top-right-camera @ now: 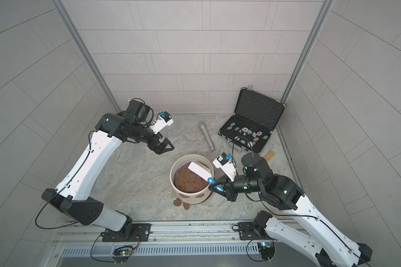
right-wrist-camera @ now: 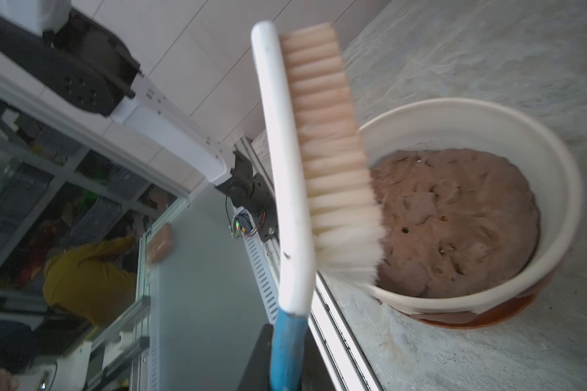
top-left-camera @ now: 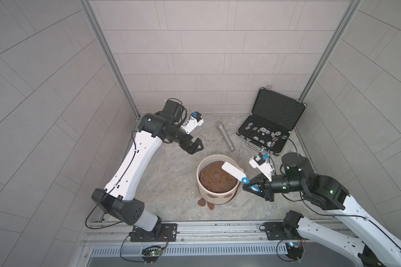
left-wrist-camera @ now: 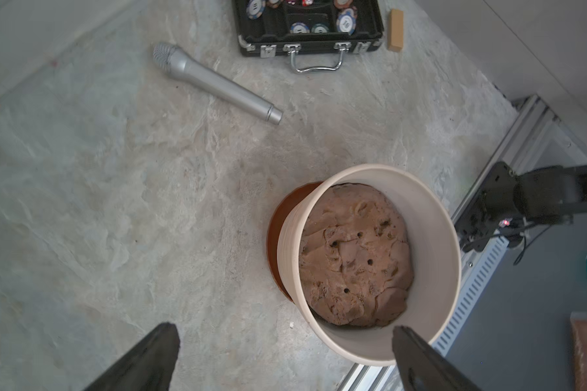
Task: Scrub the dried mud off the ceramic pot
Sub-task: Rotate the pot on the tray, then brush off the soil from the pot.
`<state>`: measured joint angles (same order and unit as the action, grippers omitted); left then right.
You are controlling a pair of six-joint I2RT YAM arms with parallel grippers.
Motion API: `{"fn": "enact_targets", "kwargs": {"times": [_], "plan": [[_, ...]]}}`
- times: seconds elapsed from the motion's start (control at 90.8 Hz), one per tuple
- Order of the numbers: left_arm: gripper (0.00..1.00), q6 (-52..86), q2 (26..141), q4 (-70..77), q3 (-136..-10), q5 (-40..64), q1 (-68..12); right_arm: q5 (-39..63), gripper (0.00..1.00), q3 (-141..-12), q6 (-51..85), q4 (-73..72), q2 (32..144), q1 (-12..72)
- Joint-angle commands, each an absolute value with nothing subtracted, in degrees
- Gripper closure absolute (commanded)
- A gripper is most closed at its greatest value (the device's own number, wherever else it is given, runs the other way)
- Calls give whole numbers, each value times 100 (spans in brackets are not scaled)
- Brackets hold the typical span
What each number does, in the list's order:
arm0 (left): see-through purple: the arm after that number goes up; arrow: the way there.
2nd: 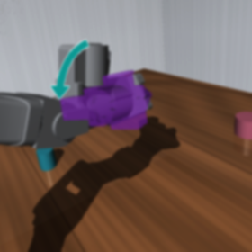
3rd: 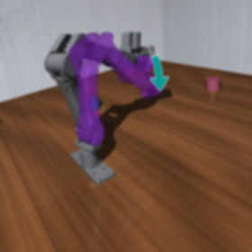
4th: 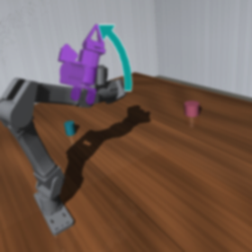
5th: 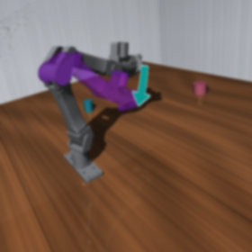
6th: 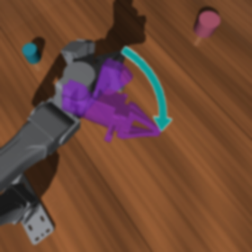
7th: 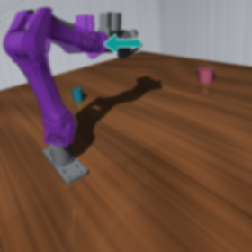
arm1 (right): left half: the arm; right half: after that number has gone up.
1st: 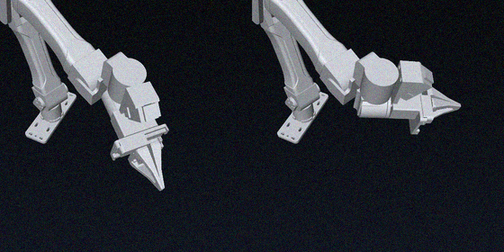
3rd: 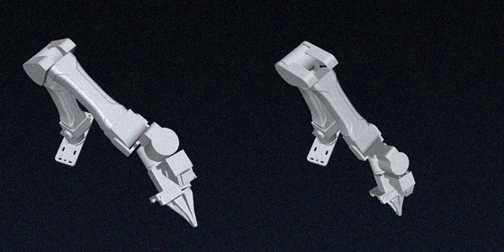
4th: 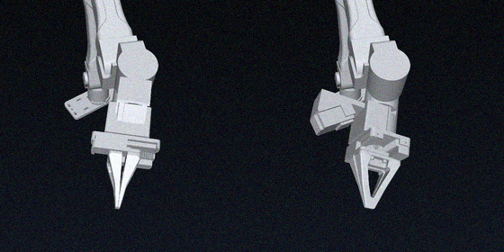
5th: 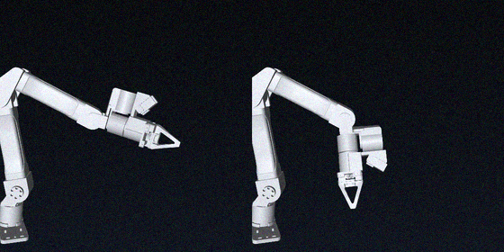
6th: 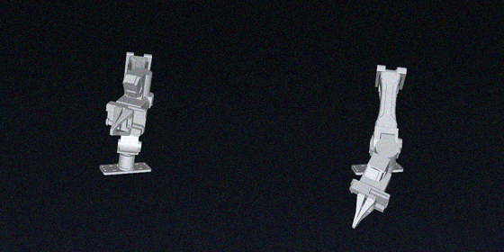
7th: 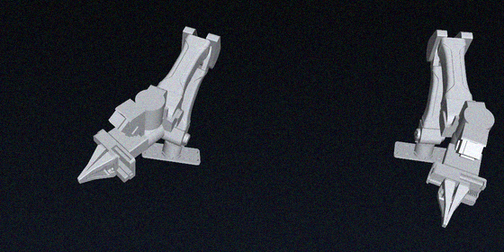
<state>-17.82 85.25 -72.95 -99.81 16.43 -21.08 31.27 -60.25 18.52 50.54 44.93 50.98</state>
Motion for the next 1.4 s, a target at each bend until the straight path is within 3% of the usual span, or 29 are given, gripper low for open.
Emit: {"fn": "enact_targets", "kwargs": {"times": [0.0,0.143,0.231,0.363,0.451,0.583,1.222,1.321,1.387], "plan": [[4,-749,8272,-6997,-9069,2097,-2246,1611,100,-6036,1480,5624,4891,6138],[4,-221,8036,-6505,-8174,1385,-2743,297,100,-5750,1955,5482,4854,7127],[4,-103,7956,-6301,-7934,1381,-2906,58,100,-5488,2079,5237,4975,7573],[19,-59,8129,-6233,-7874,961,-3050,-264,100,-5324,2092,5004,5428,7908],[31,-115,8243,-6229,-7886,809,-3191,-405,100,-5302,2114,4782,5502,7941],[40,-234,8341,-6240,-7889,462,-3474,-505,100,-5153,2124,4587,5533,7941],[46,-235,8624,-6381,-8099,755,-3550,61,100,-4625,2571,3903,5749,7924],[50,-246,8613,-6372,-8095,784,-3550,-99,100,-4473,2861,3991,5803,7817],[58,-260,8614,-6376,-8095,821,-3554,-102,100,-4358,3032,4067,5812,7665]]}}
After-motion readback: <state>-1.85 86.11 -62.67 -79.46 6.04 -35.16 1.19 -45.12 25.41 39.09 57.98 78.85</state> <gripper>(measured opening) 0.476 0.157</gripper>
